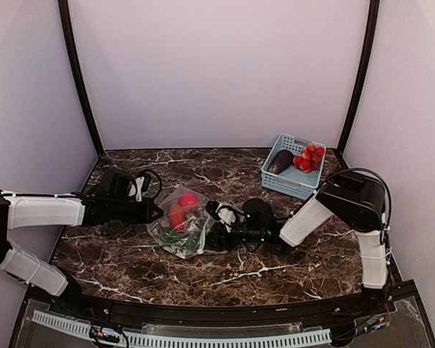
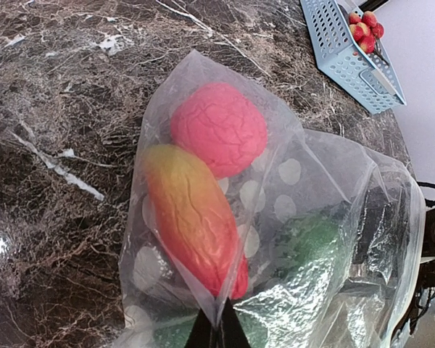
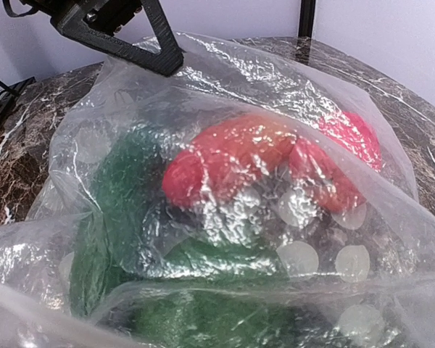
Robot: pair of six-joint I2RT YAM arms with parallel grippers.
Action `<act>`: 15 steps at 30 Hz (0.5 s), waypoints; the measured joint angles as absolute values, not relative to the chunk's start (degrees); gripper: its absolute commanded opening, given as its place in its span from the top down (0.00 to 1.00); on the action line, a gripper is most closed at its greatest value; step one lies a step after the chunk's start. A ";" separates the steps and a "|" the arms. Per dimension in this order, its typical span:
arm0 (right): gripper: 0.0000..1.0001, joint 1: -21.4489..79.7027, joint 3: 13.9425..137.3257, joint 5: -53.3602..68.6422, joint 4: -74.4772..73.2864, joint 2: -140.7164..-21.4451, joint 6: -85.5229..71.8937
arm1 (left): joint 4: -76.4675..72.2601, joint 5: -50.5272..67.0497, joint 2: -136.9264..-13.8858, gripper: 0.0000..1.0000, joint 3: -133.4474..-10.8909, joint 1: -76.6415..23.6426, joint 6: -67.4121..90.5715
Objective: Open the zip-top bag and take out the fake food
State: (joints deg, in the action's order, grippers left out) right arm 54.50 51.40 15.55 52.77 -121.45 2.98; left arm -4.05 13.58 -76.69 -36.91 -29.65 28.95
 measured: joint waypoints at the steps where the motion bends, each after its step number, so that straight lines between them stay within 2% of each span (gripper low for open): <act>1: 0.41 54.50 51.27 15.38 52.18 -121.08 2.98 | -4.08 13.54 -76.69 0.99 -36.91 -29.63 28.95; 4: 0.32 54.50 51.20 14.90 51.18 -120.66 3.20 | -4.08 13.43 -76.71 0.99 -36.91 -29.50 28.95; 10: 0.23 54.50 52.58 14.02 48.95 -121.73 4.23 | -4.16 13.67 -76.71 0.99 -36.91 -29.43 28.95; 12: 0.26 54.48 52.90 13.76 47.94 -122.63 4.36 | -4.16 13.74 -76.71 0.99 -36.91 -29.43 28.95; 15: 0.44 54.48 52.95 13.63 46.85 -123.13 4.54 | -4.16 13.91 -76.71 0.99 -36.91 -29.43 28.95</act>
State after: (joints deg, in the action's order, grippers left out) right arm 54.48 52.95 13.63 46.85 -123.13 4.54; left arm -4.16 13.91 -76.71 -36.91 -29.43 28.95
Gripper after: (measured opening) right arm 0.710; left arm 0.011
